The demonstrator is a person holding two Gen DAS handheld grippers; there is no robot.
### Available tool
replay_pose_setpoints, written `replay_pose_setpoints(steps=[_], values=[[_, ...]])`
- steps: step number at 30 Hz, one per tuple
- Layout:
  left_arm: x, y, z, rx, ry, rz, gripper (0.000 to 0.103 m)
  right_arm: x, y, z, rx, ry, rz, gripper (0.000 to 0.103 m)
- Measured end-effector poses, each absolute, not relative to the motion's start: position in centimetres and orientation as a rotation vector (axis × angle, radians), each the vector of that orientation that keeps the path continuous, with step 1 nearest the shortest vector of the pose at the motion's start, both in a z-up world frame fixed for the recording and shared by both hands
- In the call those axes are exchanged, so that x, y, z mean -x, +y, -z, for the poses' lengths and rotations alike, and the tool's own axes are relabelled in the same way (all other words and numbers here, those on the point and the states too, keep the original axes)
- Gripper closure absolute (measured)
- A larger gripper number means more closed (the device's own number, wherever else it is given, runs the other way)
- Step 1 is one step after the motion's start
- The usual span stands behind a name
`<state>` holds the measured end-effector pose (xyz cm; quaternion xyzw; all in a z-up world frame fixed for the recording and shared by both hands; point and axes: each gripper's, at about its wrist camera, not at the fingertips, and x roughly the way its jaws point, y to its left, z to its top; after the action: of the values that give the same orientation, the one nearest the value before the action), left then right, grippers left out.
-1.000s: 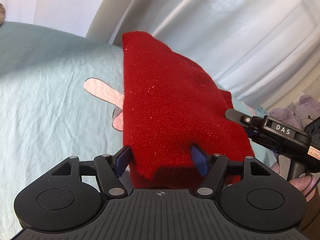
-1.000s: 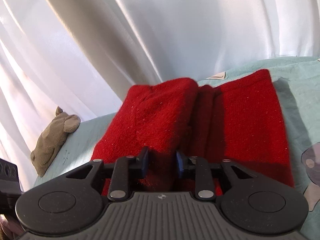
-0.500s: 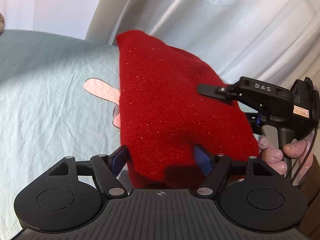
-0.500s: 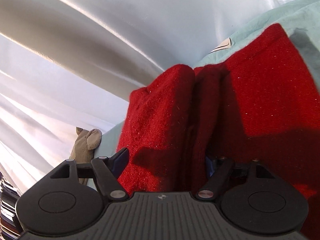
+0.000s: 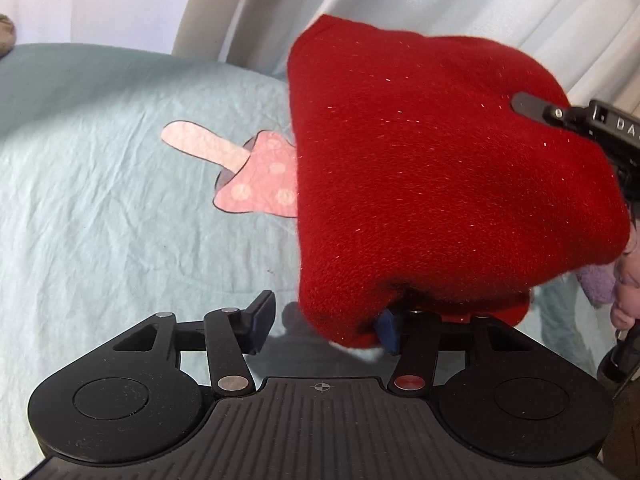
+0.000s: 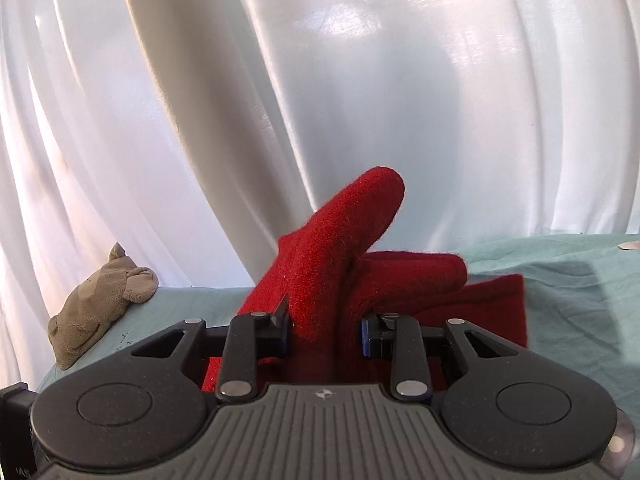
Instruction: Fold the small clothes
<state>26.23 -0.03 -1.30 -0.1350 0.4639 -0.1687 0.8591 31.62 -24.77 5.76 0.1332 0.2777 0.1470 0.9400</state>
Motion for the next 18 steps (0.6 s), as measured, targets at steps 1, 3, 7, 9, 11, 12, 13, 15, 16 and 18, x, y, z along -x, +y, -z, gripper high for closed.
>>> replay_pose_setpoints(steps=[1,3,7,9,11,12,13,15,16,18], values=[[-26.2,-0.3,1.2,0.273,0.972,0.354,0.046,-31.3,-25.3,-5.7,-0.259,0.561,-0.276,0.074],[-26.0,-0.7,1.2,0.264,0.977,0.353,0.046,-30.8,-26.6,-5.1,-0.234,0.562,-0.221,0.074],[-25.8,-0.6,1.4,0.265,1.0,0.356,0.046,-30.9,-28.7,-1.5,-0.22,0.63,-0.141,0.074],[-25.6,-0.6,1.0,0.257,1.012,0.362,0.046,-31.2,-29.6,1.2,-0.25,0.709,-0.127,0.073],[-25.1,-0.1,-0.2,0.23,0.984,0.362,0.046,-30.7,-30.7,2.2,-0.296,0.678,-0.106,0.065],[-24.9,0.0,-0.9,0.218,0.965,0.363,0.045,-30.5,-31.1,1.9,-0.305,0.68,-0.092,0.064],[-24.7,0.4,-1.6,0.213,0.94,0.364,0.045,-30.5,-31.2,1.4,-0.311,0.683,-0.067,0.055],[-24.8,1.1,-3.1,0.224,0.895,0.371,0.041,-29.8,-31.9,0.1,-0.296,0.672,-0.014,0.051],[-25.1,1.1,-3.9,0.238,0.876,0.378,0.04,-29.3,-32.0,-0.5,-0.282,0.65,-0.003,0.052],[-26.2,0.8,-4.8,0.256,0.859,0.377,0.04,-28.2,-31.5,-1.7,-0.245,0.597,0.002,0.057]])
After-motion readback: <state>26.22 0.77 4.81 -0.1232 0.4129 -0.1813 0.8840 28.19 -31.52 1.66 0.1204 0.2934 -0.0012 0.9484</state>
